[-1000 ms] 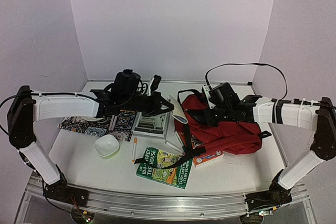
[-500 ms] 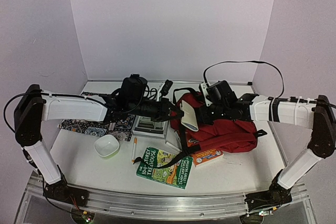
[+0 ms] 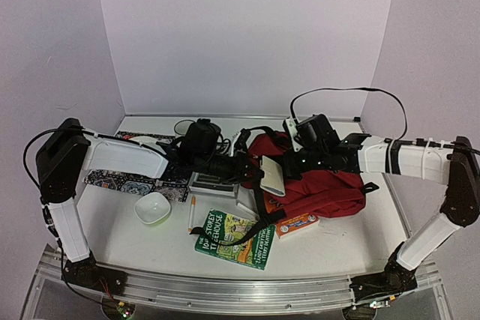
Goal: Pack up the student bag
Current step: Place the card case in the pocket on the back of the bag.
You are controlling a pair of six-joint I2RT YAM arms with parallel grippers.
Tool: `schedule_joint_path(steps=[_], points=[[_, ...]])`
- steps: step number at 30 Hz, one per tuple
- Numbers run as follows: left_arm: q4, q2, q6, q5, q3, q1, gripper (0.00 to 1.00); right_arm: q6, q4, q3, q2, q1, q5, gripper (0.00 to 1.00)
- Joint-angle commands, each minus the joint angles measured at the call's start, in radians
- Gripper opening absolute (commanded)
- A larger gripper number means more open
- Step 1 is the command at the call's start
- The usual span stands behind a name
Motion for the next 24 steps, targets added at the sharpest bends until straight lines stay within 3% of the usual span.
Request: schedule_joint_path(steps=[1,12,24], points=[[0.069,-0.014,-0.064,-0.137,0.012,0.012,0.0,0.031,0.097,0.022,-0.063,0.011,-0.066,0.0],[0.069,-0.006,-0.244,-0.347,-0.016,0.024,0.0,0.073,0.103,-0.011,-0.098,0.028,-0.038,0.0],[0.06,0.014,-0.359,-0.253,-0.036,0.008,0.0,0.107,0.087,0.014,-0.083,0.044,0.125,0.0]])
